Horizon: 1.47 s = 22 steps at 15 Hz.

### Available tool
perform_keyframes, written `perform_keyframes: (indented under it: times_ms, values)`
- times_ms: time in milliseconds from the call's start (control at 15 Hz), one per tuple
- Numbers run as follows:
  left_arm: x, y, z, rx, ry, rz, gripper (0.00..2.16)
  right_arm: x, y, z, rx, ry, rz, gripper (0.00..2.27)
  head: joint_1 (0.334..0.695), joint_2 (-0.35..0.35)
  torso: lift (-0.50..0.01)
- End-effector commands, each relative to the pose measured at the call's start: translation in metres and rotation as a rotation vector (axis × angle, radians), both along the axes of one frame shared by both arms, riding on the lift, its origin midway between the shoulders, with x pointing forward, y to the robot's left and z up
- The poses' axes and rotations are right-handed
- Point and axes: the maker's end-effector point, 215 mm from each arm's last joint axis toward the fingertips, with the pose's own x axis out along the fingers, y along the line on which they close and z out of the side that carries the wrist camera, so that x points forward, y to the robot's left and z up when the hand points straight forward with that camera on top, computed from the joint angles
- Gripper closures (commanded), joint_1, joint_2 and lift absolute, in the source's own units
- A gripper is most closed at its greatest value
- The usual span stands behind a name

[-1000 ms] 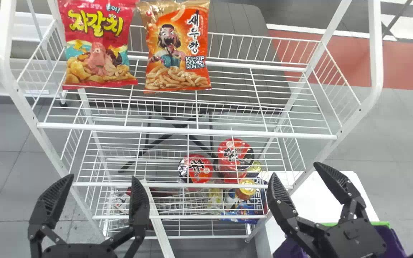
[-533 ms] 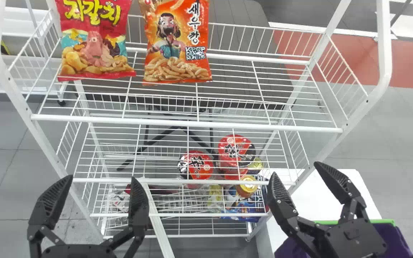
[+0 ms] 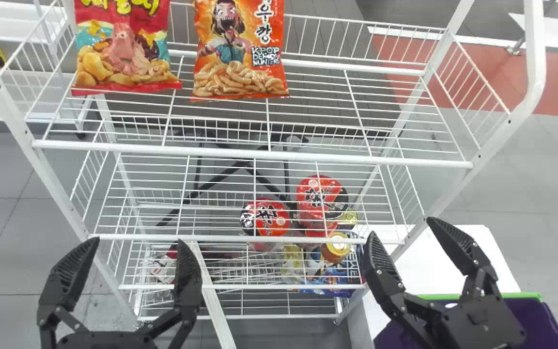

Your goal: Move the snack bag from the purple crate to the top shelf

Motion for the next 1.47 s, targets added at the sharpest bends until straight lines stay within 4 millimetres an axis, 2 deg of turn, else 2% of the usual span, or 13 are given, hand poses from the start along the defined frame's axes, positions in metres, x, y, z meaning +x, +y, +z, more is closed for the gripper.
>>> perform_keyframes:
  times_ms: [0, 1400]
  values:
    - [-0.0003, -0.0004, -0.0009, 0.001, 0.003, -0.001, 0.09, -0.0003, 0.0001, 0.0007, -0.001, -0.001, 0.001, 0.15, 0.695, -0.157, -0.179]
    - [0.0012, -0.0011, -0.0022, 0.0, 0.001, 0.0, 0.09, 0.0003, -0.0017, -0.0051, -0.008, 0.013, 0.0, 0.14, 0.695, -0.162, -0.263]
